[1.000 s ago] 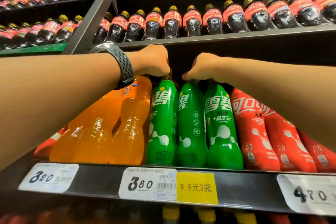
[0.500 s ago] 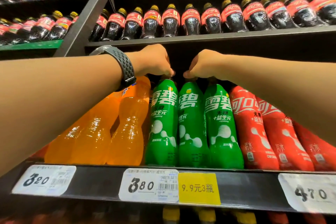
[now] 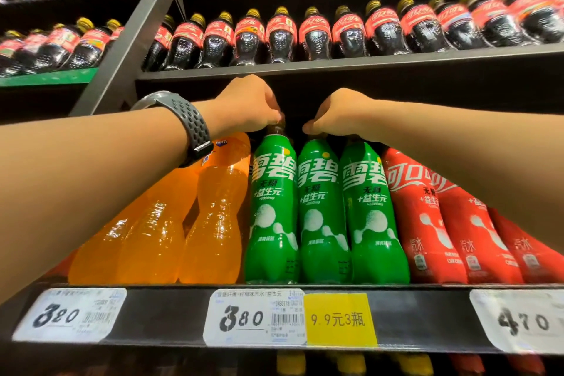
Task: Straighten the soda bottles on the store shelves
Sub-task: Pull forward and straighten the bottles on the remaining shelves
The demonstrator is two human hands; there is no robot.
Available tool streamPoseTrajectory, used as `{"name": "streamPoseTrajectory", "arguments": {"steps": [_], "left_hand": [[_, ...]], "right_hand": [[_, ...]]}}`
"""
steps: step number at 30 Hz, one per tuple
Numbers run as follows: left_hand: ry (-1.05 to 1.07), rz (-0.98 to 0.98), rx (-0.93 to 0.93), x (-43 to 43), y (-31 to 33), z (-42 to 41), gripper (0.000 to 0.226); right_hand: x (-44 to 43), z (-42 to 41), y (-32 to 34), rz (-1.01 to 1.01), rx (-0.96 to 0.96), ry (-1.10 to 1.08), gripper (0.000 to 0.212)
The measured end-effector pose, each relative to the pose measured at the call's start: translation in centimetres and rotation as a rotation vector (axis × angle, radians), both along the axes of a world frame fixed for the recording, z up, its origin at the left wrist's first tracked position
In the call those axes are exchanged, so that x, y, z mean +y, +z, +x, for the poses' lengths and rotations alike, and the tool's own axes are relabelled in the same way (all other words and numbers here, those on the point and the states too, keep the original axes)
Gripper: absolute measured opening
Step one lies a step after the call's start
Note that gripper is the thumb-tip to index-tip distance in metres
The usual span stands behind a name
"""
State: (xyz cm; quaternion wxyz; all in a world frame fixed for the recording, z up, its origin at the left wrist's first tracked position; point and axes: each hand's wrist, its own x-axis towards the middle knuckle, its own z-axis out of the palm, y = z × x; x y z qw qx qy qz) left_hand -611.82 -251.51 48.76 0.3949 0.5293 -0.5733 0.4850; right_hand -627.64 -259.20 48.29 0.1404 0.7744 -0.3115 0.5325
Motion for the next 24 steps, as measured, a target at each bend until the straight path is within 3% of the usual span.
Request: {"name": "streamPoseTrajectory", "arguments": {"steps": [12,24], "left_hand": [[0.092,-0.078,-0.054,-0.7,-0.8,-0.6,0.024],[0.115,-0.042,-0.034,0.4,-0.7,-1.0,0.033]], "right_hand": [[-0.2,0.0,0.2,-0.031,0.049,-0.051,0.048],[0.3,0.1,1.1,-0.324,0.034,-0.185,0.037]]}}
